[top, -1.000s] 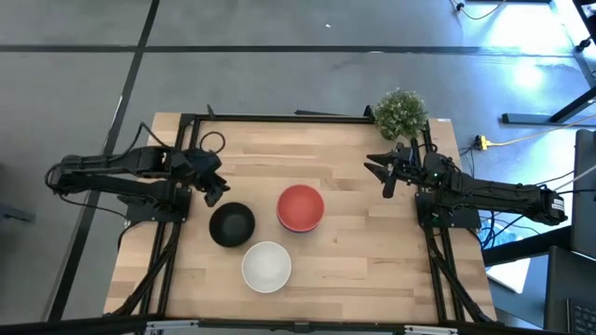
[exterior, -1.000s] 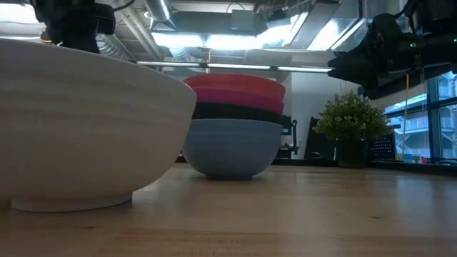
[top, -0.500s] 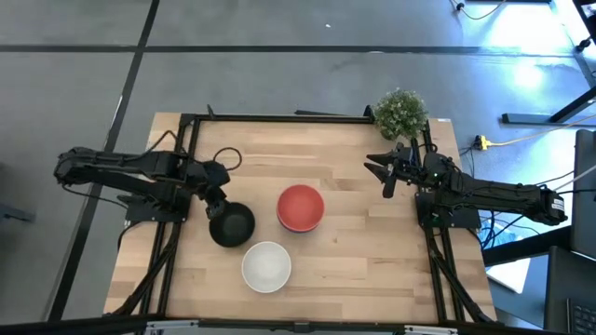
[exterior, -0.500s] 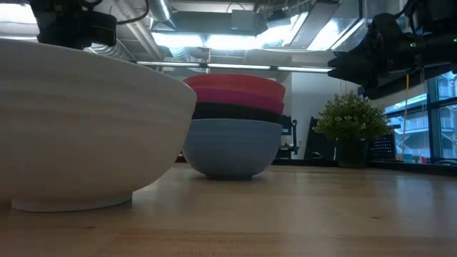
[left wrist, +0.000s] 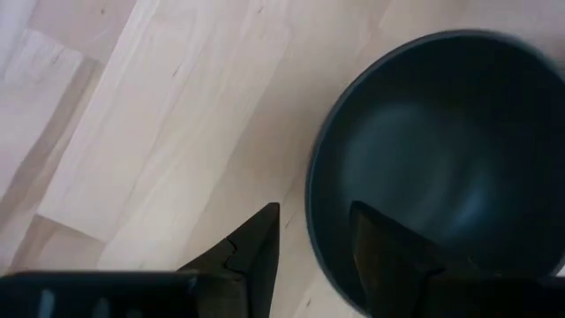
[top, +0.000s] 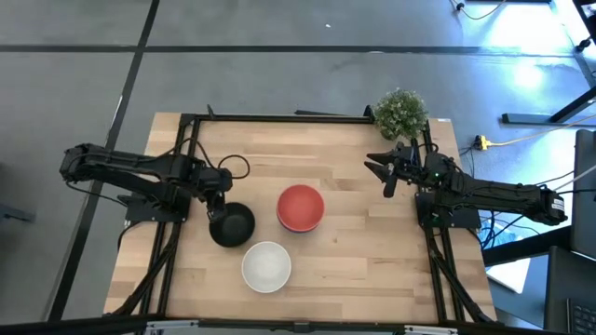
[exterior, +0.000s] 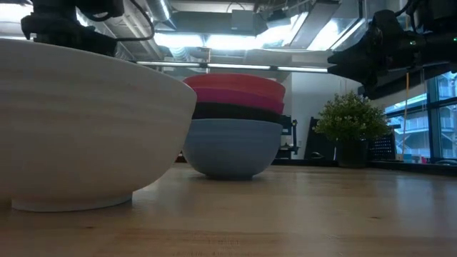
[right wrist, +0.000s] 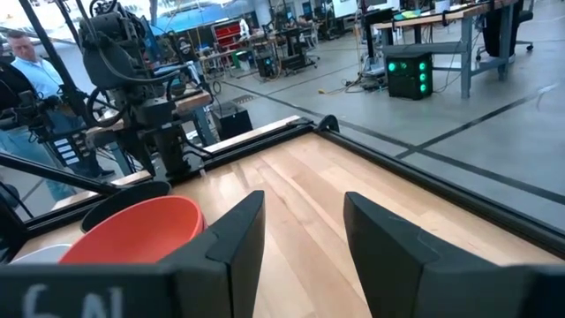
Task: Nest bowls inside each other
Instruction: Stack the black bowl on top of the orange bowl
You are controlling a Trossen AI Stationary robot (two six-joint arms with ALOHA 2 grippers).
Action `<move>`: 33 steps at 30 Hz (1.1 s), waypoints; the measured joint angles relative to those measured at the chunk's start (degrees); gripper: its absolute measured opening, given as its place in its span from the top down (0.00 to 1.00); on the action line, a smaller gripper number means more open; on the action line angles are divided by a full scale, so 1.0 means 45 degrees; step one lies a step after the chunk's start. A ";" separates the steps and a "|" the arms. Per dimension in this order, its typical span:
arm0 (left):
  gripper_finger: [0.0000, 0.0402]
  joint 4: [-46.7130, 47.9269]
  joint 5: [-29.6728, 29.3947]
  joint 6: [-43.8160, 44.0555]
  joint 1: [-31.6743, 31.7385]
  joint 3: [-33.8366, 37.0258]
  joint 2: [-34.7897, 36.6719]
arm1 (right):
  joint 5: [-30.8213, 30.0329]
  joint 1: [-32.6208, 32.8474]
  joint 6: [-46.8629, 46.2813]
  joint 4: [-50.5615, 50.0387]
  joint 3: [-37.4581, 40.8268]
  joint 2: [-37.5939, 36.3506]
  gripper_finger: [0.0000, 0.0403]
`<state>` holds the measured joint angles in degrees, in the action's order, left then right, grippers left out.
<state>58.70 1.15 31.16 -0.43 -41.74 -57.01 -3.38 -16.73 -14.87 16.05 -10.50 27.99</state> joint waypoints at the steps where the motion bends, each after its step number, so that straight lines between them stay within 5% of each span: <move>1: 0.67 -0.0048 0.0003 0.0008 0.0000 0.0000 0.0000 | 0.0000 0.0000 -0.0001 0.0003 0.0000 0.0003 0.61; 33: 0.67 -0.0434 0.0231 0.1314 -0.0011 0.0724 -0.0199 | 0.0121 0.0000 0.0031 0.0051 0.0000 -0.0006 0.61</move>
<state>56.75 2.19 37.07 -0.47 -38.48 -57.91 -2.83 -16.73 -14.74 16.28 -10.50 27.97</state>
